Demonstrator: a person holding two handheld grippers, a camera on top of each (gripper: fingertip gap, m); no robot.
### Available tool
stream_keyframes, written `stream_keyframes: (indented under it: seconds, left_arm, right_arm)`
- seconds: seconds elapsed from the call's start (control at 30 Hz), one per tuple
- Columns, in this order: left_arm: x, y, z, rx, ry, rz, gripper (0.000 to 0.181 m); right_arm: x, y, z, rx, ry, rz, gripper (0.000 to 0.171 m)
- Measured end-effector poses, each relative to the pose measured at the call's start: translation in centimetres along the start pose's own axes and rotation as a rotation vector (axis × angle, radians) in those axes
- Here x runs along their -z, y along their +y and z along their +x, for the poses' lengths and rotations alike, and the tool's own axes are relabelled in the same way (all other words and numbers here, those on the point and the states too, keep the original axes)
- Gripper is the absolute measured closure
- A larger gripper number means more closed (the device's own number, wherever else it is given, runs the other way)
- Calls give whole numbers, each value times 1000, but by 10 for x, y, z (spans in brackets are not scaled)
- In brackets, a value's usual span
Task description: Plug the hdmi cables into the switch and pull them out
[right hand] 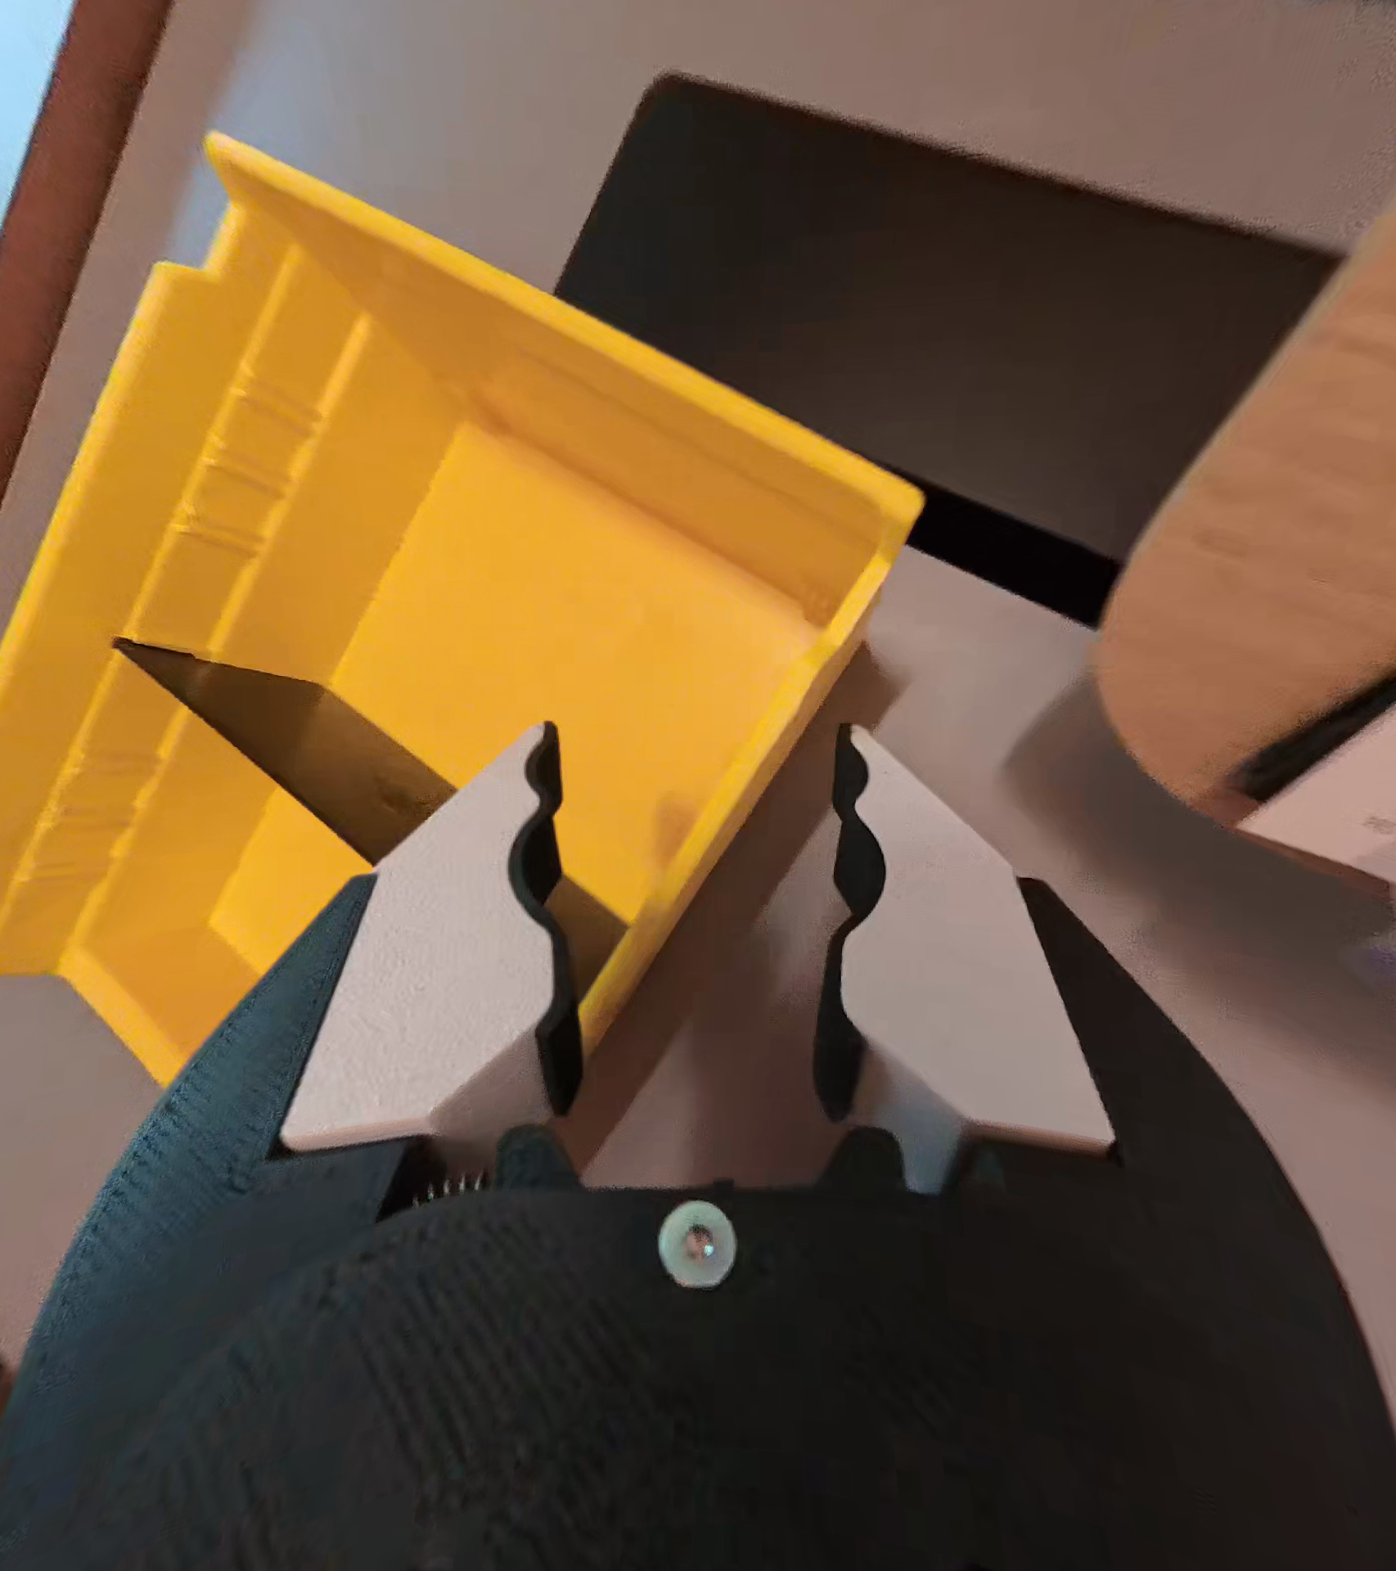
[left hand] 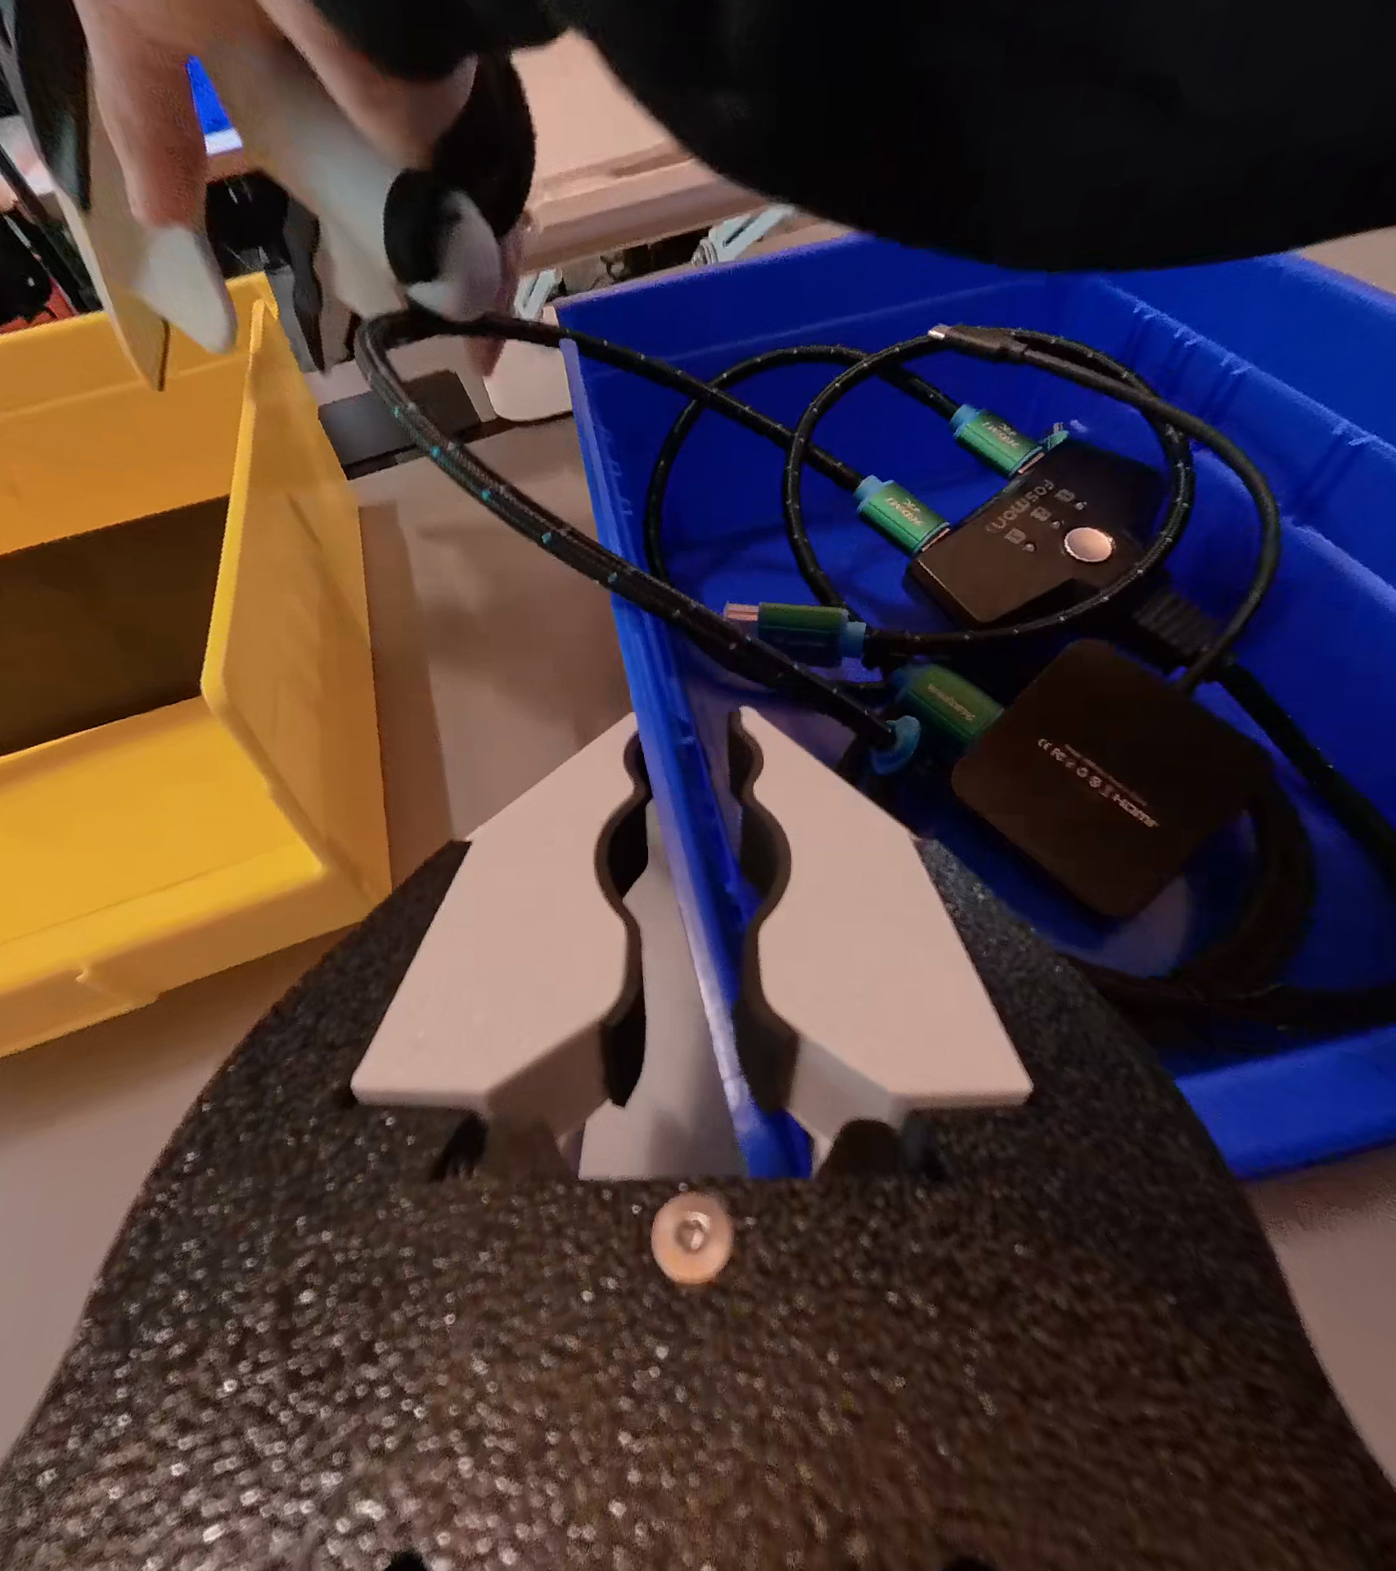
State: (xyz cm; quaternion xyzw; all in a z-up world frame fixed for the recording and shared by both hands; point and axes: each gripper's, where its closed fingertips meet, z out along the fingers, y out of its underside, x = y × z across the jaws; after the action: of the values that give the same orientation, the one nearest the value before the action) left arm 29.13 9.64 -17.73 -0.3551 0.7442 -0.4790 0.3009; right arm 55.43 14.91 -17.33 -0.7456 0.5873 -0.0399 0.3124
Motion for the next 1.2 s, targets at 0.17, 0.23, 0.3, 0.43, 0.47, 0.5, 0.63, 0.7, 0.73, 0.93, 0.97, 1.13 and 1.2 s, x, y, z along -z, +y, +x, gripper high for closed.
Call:
stream_keyframes:
  seconds: [0.17,0.23,0.3,0.43,0.47,0.5,0.63,0.7,0.73,0.93,0.97,1.13,1.2]
  left_arm:
    - [0,-5,0,-24,-6,53,167]
    - [0,-5,0,-25,-1,62,167]
    - [0,-5,0,-23,3,66,167]
    - [0,-5,0,-24,7,70,166]
    - [0,-5,0,-23,7,71,166]
    - [0,-5,0,-22,8,73,166]
    - [1,-5,-1,-25,8,76,166]
    - [1,-5,-3,-25,6,74,166]
    - [1,-4,-4,-26,2,72,167]
    - [11,2,-25,-10,-24,60,171]
    - [15,5,-31,-4,-33,58,172]
    - [44,21,-84,37,-140,42,180]
    - [56,29,-109,58,-165,38,180]
  right_arm:
    - [-20,2,3,-63,51,-87,123]
    - [-29,5,8,-61,79,-105,130]
    - [-44,23,10,-99,75,-172,136]
    - [-65,34,5,-172,49,-155,127]
    - [-66,34,3,-169,46,-160,129]
    - [-67,35,2,-144,54,-173,133]
    - [-57,20,-20,-71,20,-146,133]
    - [-42,1,-39,37,20,-110,133]
    - [-31,-10,-51,85,2,-90,133]
    - [91,-71,-115,254,-251,48,134]
    - [119,-77,-116,284,-283,88,134]
    - [245,-55,-52,423,-324,231,133]
    - [281,-28,0,430,-306,274,133]
